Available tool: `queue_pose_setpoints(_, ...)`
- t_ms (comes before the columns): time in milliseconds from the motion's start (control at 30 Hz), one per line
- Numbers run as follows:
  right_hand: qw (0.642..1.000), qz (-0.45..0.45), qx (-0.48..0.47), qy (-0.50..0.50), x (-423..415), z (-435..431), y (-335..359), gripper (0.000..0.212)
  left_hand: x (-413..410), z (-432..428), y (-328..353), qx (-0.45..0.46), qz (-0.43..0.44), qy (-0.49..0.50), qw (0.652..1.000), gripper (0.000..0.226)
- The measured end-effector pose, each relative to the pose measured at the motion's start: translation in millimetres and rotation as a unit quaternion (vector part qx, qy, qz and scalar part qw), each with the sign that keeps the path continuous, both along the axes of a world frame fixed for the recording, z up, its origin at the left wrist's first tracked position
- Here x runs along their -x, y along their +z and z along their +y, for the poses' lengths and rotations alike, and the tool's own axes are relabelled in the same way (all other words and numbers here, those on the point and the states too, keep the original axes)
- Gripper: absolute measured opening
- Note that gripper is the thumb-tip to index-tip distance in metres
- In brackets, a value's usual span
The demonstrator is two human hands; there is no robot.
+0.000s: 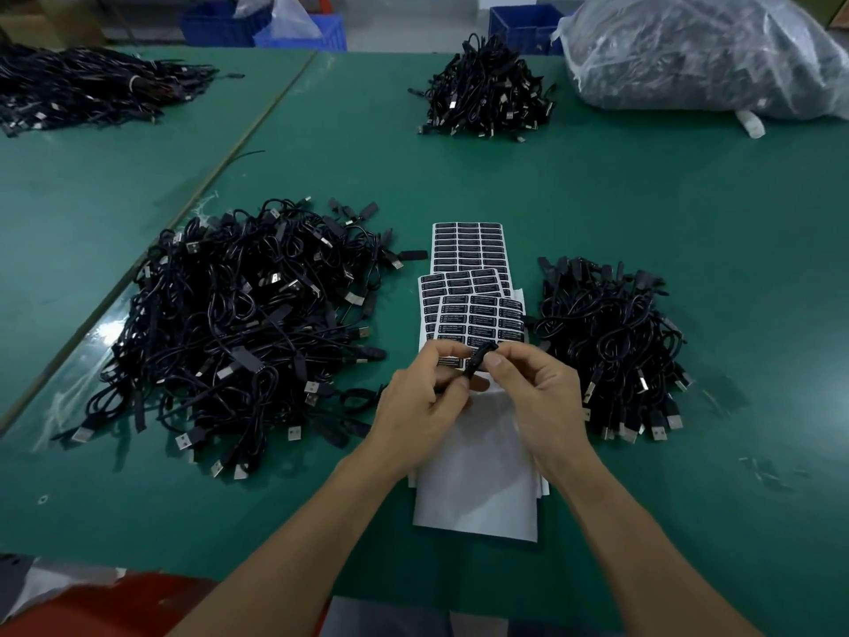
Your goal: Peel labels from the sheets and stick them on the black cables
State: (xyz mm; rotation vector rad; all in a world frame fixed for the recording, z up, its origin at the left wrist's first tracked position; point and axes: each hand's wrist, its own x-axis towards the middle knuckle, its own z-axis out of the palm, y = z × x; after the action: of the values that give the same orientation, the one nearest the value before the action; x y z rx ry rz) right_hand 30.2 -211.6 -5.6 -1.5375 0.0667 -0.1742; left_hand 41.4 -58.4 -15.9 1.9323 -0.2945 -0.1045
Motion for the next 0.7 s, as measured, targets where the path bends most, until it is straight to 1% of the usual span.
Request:
queue_pose_setpoints(100, 1.000, 0.000, 0.002, 0.006, -0.1, 0.6, -0.5, 0.025, -2.8, 1.7, -0.6, -0.010, 0.014, -0.010, 1.000, 0.023)
queue_pose_setpoints(267, 0.999, 0.005, -0.020, 0.024, 0.1, 1.8, 2.3, 0.030, -4.9, 3.0, 0.9, 0.007, 0.026, -0.010, 1.000, 0.031)
queue_pose_setpoints(533, 0.999, 0.028, -0.007, 0.014, -0.9, 3.0, 1.5, 0.018, -5.5, 3.1, 1.0, 0.016, 0.036, -0.012, 0.999, 0.036)
queue_pose_setpoints(700, 0.999, 0.029, 0.003, 0.012, -0.7, 4.6, 2.4, 0.016, -6.6, 4.3, 2.4, 0.017, 0.048, -0.025, 0.998, 0.042)
